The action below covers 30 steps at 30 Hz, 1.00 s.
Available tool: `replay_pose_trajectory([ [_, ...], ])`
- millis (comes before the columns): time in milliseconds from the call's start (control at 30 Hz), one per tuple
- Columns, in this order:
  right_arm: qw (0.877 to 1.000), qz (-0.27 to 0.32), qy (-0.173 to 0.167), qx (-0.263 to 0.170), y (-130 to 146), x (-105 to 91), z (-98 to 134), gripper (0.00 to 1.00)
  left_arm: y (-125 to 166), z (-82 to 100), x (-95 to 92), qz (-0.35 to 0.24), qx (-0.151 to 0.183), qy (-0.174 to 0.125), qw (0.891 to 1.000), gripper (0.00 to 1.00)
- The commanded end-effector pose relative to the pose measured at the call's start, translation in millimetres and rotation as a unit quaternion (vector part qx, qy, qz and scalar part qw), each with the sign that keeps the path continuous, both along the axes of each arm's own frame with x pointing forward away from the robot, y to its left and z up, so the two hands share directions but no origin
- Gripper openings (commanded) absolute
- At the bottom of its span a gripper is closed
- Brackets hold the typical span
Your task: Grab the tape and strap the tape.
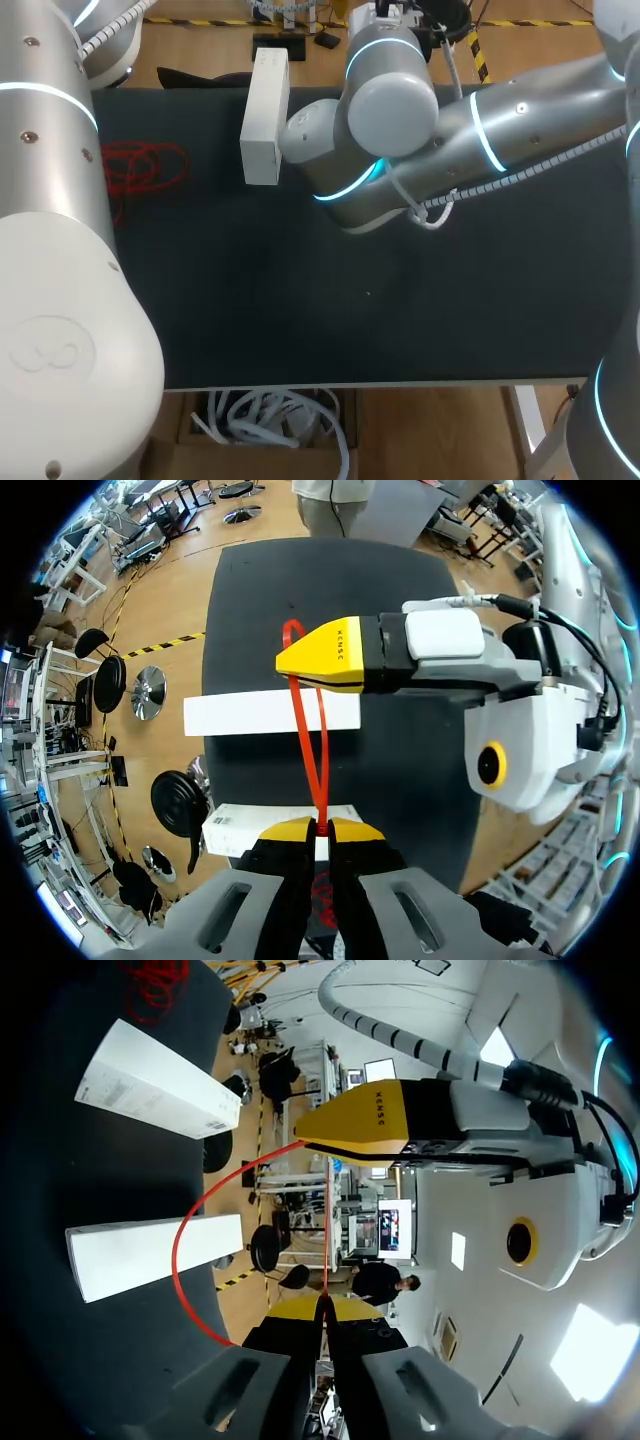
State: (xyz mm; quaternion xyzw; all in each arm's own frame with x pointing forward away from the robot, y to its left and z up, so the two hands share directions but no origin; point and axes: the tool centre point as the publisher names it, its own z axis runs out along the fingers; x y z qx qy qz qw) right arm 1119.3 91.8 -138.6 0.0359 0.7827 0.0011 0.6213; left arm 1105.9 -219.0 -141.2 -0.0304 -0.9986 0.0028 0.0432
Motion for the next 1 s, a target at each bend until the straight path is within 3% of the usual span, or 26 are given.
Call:
replay_pose_trajectory([
  [33,1.0,-0.002,0.003,-0.003,2.2,0.4,1.2,0.0,-0.4,0.9,1.1,0.0,0.002,0.002,1.0,0.0],
  [1000,1.0,0.012,0.004,-0.01,16.9,1.8,1.4,0.0,-0.4,0.9,1.1,0.0,0.002,0.002,1.0,0.0],
])
